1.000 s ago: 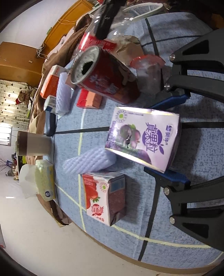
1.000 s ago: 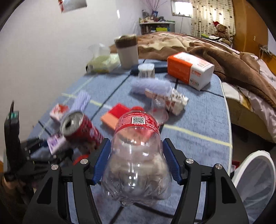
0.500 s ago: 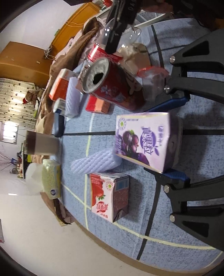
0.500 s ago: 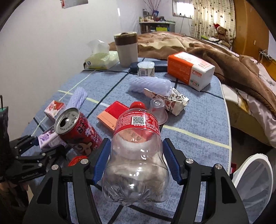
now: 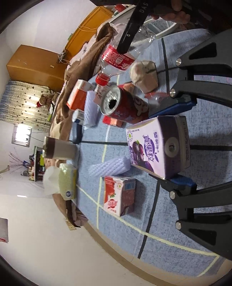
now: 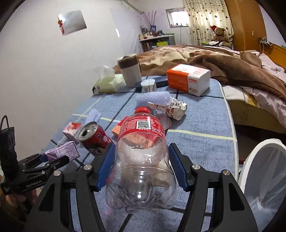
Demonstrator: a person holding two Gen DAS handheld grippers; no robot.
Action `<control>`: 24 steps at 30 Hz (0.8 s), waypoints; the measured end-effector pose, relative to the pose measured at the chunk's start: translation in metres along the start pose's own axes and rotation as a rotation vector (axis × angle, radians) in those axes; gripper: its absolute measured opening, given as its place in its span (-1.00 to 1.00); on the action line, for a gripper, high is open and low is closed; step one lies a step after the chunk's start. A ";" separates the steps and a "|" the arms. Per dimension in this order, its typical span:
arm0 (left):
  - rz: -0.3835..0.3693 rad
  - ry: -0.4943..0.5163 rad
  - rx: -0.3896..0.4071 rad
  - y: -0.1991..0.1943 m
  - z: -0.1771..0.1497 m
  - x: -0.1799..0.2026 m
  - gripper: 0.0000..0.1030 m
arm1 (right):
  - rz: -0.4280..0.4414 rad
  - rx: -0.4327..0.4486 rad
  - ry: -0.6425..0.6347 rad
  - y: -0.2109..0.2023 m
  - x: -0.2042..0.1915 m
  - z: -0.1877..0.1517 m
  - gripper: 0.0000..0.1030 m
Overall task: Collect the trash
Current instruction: 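Lift the purple juice box and clear bottle and carry both toward the white wastebasket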
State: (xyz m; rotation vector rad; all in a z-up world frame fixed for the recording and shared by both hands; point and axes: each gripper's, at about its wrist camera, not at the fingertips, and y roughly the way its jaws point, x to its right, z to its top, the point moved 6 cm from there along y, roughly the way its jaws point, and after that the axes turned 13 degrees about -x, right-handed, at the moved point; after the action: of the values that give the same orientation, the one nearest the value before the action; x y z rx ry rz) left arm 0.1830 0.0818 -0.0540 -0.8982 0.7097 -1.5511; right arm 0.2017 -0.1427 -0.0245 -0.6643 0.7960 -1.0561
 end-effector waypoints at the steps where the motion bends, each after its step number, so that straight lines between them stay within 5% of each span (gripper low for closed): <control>1: 0.001 -0.001 0.013 -0.005 0.000 0.002 0.15 | 0.000 0.007 0.001 -0.004 0.000 -0.001 0.22; 11: -0.027 0.092 0.146 -0.052 0.014 0.045 0.15 | -0.091 0.117 0.007 -0.050 0.010 -0.009 0.22; 24: -0.189 0.306 0.140 -0.037 0.029 0.166 0.14 | -0.265 0.185 0.129 -0.107 0.075 -0.041 0.23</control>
State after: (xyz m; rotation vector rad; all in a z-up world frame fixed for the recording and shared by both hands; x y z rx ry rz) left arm 0.1788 -0.0746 0.0187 -0.6440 0.7357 -1.9080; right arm 0.1357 -0.2547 0.0193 -0.5568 0.7224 -1.4071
